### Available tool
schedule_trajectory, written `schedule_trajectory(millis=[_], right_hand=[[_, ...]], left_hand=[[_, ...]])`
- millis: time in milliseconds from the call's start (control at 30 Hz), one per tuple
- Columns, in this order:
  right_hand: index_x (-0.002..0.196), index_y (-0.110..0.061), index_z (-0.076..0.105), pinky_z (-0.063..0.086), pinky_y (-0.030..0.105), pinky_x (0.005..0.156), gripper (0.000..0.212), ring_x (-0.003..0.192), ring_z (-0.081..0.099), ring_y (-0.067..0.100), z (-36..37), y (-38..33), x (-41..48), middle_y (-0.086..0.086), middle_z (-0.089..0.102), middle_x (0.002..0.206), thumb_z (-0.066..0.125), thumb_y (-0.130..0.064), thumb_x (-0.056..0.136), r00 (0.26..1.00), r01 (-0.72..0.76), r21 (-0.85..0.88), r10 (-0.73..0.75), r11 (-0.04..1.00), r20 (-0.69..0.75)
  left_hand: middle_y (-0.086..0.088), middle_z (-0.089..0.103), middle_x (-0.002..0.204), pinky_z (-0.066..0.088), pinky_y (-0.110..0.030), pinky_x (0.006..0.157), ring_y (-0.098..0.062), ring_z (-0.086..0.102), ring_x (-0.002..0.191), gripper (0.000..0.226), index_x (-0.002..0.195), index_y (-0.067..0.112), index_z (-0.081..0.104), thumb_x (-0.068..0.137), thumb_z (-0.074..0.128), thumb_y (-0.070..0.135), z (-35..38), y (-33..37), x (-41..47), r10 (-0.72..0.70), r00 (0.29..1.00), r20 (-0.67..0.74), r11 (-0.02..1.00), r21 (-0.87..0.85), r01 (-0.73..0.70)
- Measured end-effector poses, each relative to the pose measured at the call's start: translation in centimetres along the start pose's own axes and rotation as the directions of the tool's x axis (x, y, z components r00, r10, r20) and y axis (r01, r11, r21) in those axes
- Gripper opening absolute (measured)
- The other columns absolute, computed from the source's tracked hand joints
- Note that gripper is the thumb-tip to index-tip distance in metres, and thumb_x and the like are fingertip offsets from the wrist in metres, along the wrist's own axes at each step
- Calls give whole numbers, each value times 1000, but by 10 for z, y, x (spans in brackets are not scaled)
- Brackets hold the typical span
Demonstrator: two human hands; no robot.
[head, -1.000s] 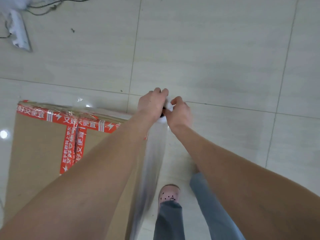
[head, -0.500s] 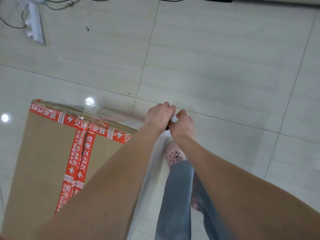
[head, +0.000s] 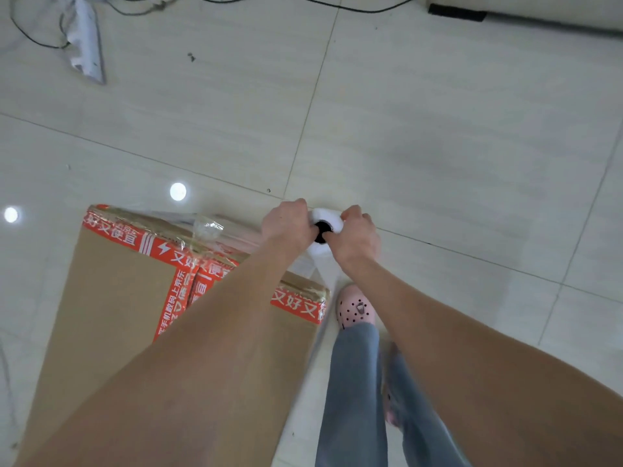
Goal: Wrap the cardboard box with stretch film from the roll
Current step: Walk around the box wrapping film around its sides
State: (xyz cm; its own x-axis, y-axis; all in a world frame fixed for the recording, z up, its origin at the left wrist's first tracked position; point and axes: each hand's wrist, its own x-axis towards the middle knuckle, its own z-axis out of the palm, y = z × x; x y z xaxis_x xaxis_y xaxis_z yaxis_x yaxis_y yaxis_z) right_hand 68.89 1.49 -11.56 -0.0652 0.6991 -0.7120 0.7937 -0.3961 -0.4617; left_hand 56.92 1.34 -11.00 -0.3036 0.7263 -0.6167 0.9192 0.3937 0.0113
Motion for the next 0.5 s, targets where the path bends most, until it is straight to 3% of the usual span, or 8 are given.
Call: schedule_trajectory(millis=[100,233,367,500], right_hand=[[118,-20,51,34,29,65,34,80,51,26,2,-10,8,6,52,112,58,-20,85,997,57,-43,-59,997,-50],[116,-24,58,35,28,67,35,90,59,29,0,-23,15,3,55,109,54,-13,84,977,193,-174,-205,966,-52],[113,-16,57,41,33,68,33,91,59,33,-4,-27,23,5,52,115,54,-4,82,946,311,-217,-324,925,-23],[119,-15,47,36,32,65,36,93,55,28,-11,-28,29,5,47,120,59,-15,85,987,129,-162,-142,978,-72]], left_hand=[[-10,61,96,36,-32,60,-29,59,83,24,91,13,46,83,60,31,5,-5,2,25,999,-41,1000,-17,-26],[-10,52,105,33,-33,55,-31,60,85,25,109,10,50,85,55,15,2,0,9,182,975,-129,983,45,-178],[-6,51,93,32,-33,55,-30,59,80,20,101,10,51,84,57,17,0,2,14,169,971,-168,984,-33,-177],[-5,47,84,36,-33,57,-28,51,72,17,95,9,52,82,59,17,-8,2,21,63,985,-158,981,-173,-91]])
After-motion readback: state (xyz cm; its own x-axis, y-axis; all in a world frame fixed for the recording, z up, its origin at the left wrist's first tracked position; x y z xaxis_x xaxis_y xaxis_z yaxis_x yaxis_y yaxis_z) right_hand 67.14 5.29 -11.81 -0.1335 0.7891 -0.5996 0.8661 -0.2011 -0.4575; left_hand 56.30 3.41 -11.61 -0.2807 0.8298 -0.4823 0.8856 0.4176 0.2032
